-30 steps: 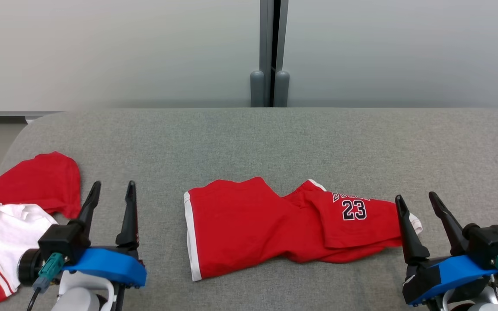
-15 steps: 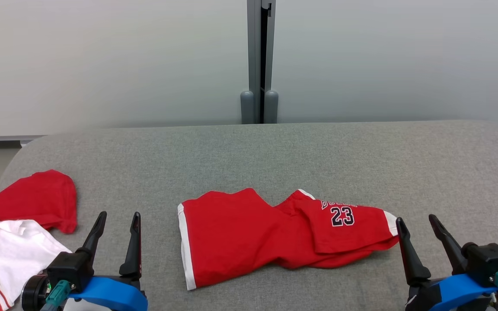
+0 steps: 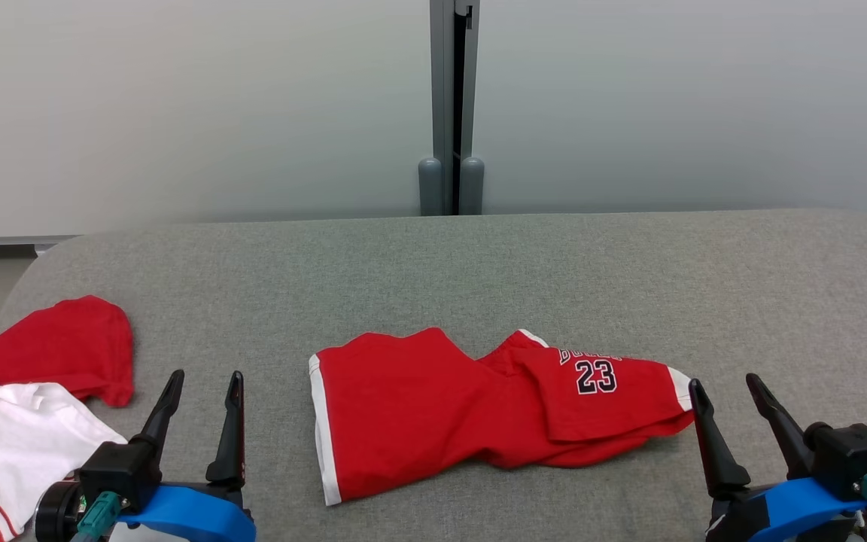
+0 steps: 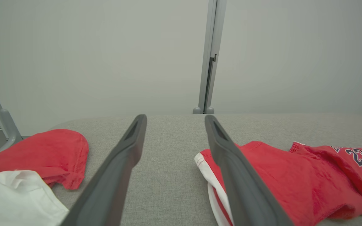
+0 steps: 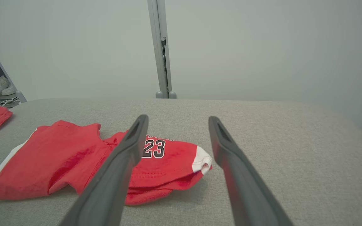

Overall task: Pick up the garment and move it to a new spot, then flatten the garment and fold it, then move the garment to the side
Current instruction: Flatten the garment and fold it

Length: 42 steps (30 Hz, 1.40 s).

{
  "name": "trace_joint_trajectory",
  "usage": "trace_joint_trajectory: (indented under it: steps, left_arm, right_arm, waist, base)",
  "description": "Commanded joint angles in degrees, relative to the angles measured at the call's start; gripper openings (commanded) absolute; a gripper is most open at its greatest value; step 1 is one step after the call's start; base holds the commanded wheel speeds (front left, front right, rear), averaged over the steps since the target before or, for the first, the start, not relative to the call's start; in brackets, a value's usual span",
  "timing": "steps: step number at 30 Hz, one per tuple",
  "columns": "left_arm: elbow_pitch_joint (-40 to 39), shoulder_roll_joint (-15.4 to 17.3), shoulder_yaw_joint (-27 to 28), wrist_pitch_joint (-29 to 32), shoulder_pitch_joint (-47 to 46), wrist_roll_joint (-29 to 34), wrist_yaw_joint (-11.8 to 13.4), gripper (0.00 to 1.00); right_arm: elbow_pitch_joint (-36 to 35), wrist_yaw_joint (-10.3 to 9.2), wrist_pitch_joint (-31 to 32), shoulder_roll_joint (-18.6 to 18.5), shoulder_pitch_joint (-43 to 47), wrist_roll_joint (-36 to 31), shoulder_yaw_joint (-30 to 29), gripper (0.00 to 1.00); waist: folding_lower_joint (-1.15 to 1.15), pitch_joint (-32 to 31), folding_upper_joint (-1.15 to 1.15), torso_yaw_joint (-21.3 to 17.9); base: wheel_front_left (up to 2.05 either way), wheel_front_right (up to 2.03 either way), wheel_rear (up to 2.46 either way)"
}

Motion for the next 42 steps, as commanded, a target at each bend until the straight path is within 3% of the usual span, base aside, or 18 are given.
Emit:
trace_joint_trajectory:
  steps: [1,16,31,40,41,42]
  left_arm:
    - [-0.25,0.29,0.25,-0.25,-0.06,-0.16,0.22,1.0]
    - [-1.6,0.28,-0.38,-0.22,-1.41,0.19,0.36,1.0]
    - [-3.22,-3.06,-0.37,-0.24,-9.51,2.94,-1.9,1.0]
    - [-2.68,-6.07,1.61,-0.25,-11.47,5.05,-3.82,1.0]
    - [-2.52,-6.32,1.89,-0.25,-11.5,5.29,-4.11,1.0]
    - [-2.39,-6.57,2.17,-0.25,-11.48,5.49,-4.23,1.0]
  right_arm:
    - [-0.01,0.0,-0.15,-0.03,0.34,0.24,-0.04,1.0]
    - [0.76,0.0,0.54,-0.46,-0.55,-0.58,0.84,1.0]
    - [13.3,0.0,2.42,-4.92,-13.75,1.59,16.55,1.0]
    - [23.52,0.0,6.66,-6.68,-22.1,3.68,22.88,1.0]
    - [24.18,0.0,7.16,-6.79,-22.29,4.22,23.37,0.51]
    - [24.5,0.0,7.47,-6.99,-22.55,4.64,23.93,0.36]
  waist:
    - [0.0,0.02,0.01,0.02]
    - [0.0,1.53,0.01,1.26]
    - [0.0,12.26,0.01,7.6]
    - [0.0,15.29,0.01,8.95]
    - [0.0,15.3,0.01,8.99]
    - [0.0,15.24,0.01,9.02]
  base:
    - [0.0,0.0,0.0]
    - [0.0,0.0,0.0]
    - [0.0,0.0,0.0]
    - [0.0,0.0,0.0]
    - [0.0,0.0,0.0]
    - [0.0,0.0,0.0]
